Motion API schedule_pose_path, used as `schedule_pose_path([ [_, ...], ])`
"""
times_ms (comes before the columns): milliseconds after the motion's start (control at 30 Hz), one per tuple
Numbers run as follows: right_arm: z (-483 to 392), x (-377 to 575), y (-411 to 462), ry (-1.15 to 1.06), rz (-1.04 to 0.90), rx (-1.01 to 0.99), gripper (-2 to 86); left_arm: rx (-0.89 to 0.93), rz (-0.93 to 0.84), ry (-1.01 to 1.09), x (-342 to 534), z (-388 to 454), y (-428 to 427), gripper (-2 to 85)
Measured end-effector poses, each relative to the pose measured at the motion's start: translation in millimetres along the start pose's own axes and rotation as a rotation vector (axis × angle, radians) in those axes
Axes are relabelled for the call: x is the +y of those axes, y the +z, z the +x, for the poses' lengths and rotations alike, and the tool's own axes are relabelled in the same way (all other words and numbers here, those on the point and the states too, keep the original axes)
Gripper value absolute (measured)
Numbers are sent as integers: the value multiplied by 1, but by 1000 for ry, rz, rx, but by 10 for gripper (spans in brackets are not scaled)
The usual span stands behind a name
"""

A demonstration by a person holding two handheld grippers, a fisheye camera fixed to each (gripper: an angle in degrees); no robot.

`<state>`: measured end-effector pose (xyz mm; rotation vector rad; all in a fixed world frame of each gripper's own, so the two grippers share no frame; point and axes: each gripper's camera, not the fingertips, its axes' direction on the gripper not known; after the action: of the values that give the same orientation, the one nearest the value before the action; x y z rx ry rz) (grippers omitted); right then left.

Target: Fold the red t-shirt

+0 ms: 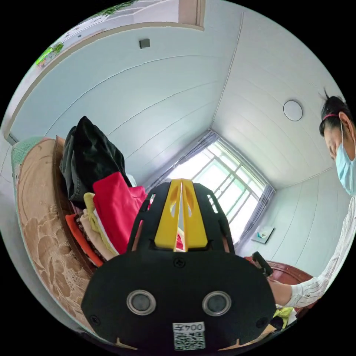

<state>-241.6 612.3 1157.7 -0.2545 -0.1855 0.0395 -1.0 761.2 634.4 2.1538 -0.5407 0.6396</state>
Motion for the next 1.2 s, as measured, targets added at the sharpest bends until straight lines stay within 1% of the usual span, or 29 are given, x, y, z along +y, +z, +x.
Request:
schedule_pose_path([
  [33,22,31,-7,38,-82,59,-7,-5,-89,55,3,28,23,8],
  [67,46,64,-18,82,-144,109,-7,-1,-138,79,7,42,36,8],
  [133,81,114,-40,152,-190,194,-7,61,-328,151,38,94,82,8],
  [167,101,145,-56,194,-203,274,-7,82,-376,164,51,107,92,8],
  [200,111,161,-63,214,-213,321,-7,121,-485,198,82,134,111,9],
  [233,129,189,-75,250,-239,412,-7,120,-601,229,120,163,127,9],
  [267,146,216,-84,285,-268,472,-7,109,-651,247,140,177,132,9],
  [333,167,248,-93,332,-308,505,-7,97,-852,379,224,242,151,9],
  [367,179,264,-96,360,-328,509,-7,92,-895,419,243,259,155,8],
  [433,191,281,-98,376,-343,525,-7,90,-1007,587,307,323,171,8],
  [467,197,289,-97,373,-358,551,-7,90,-1031,635,321,338,175,8],
  [533,205,297,-94,363,-385,592,-7,47,-1116,795,373,384,195,7],
  [600,212,305,-88,350,-425,608,-7,15,-1188,855,407,405,213,6],
  [767,214,323,-101,288,-384,589,-7,-68,-1308,931,475,437,256,6],
  [867,217,336,-111,256,-351,570,-6,-94,-1409,1047,524,459,272,6],
  [933,222,345,-120,253,-326,539,-6,-141,-1381,1154,551,476,272,5],
  [1000,229,355,-130,257,-292,496,-7,-166,-1371,1205,563,485,274,5],
  [1100,241,376,-147,263,-219,421,-6,-144,-1380,1216,573,488,280,3],
  [1200,252,396,-162,289,-158,359,-5,-128,-1425,1099,567,479,296,3],
])
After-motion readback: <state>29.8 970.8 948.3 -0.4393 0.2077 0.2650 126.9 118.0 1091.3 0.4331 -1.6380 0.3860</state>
